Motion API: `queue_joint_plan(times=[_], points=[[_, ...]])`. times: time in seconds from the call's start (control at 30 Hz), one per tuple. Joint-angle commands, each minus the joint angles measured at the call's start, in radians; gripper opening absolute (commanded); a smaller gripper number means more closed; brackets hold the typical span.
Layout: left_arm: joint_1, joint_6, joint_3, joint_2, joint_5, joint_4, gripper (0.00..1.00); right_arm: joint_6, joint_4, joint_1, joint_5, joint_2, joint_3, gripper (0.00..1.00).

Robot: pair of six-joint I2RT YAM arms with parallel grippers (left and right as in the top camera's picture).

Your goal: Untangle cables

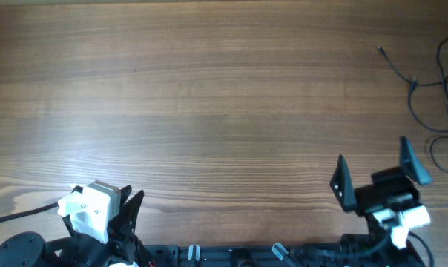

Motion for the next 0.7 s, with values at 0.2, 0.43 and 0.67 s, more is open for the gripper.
queue_joint_plan(times=[0.2, 0.43, 0.67], points=[[-0.005, 0.008, 0.007, -0.007, 0.002, -0.002, 0.22, -0.022, -0.185, -0.003, 0.105, -0.001, -0.037, 1.0], [-0.005, 0.008, 0.007, -0.007, 0.002, -0.003, 0.23, -0.024, -0.476, -0.003, 0.105, -0.001, -0.036, 1.0], [-0.005, 0.009, 0.007, -0.007, 0.001, -0.003, 0.24, -0.016, -0.691, -0.003, 0.106, 0.005, -0.036, 1.0]])
